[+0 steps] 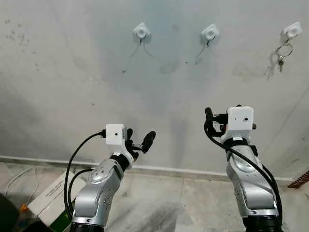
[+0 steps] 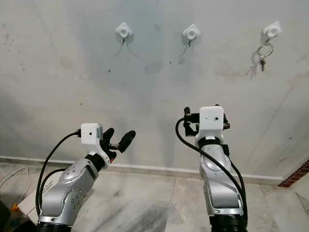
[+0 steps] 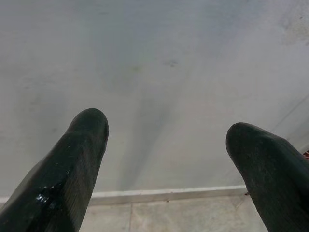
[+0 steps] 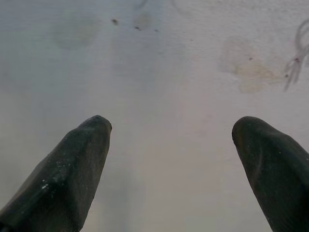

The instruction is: Hang keys on a hook

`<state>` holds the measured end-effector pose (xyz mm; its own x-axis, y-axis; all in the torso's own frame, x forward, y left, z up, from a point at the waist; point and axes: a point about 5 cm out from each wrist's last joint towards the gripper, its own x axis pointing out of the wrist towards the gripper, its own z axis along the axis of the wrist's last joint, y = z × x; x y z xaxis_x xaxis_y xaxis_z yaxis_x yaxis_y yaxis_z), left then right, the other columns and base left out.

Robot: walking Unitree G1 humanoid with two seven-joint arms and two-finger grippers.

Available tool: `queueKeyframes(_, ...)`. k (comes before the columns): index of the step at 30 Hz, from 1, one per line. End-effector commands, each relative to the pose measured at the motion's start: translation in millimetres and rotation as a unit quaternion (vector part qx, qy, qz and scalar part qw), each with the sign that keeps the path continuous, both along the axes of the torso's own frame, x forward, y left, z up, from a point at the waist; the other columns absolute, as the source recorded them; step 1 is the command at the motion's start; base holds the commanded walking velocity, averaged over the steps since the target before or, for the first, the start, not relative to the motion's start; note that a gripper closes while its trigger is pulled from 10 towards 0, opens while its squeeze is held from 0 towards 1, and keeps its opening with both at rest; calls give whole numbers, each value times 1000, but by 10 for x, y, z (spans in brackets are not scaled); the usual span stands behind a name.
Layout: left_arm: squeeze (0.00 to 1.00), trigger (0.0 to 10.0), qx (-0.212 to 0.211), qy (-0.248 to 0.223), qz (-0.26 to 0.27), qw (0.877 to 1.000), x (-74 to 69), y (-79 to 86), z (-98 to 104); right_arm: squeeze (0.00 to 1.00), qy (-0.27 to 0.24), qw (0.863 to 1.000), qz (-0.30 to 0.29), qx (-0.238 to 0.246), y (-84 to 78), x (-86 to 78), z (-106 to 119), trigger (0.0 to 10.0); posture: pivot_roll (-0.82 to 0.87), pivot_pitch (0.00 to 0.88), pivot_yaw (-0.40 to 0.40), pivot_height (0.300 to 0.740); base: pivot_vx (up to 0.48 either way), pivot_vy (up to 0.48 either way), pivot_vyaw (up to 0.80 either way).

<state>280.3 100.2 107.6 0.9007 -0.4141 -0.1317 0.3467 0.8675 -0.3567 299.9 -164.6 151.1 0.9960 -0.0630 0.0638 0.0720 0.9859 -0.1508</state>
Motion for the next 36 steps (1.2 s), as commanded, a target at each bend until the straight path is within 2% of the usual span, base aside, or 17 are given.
queueKeyframes(1,0,10000,3,2,-1,1000,10,18,-7,0,0,1000,2,3,4,0,8,10000,-83,0,95,740,-315,0,0)
queueKeyframes(32,0,10000,-6,5,4,1000,65,4,8,0,-1,1000,-5,3,-59,50,58,10000,-86,0,74,740,-311,0,0)
queueKeyframes(36,0,10000,9,5,-9,1000,52,23,-18,0,-2,1000,12,-17,-51,47,51,10000,-89,0,85,740,-302,0,0)
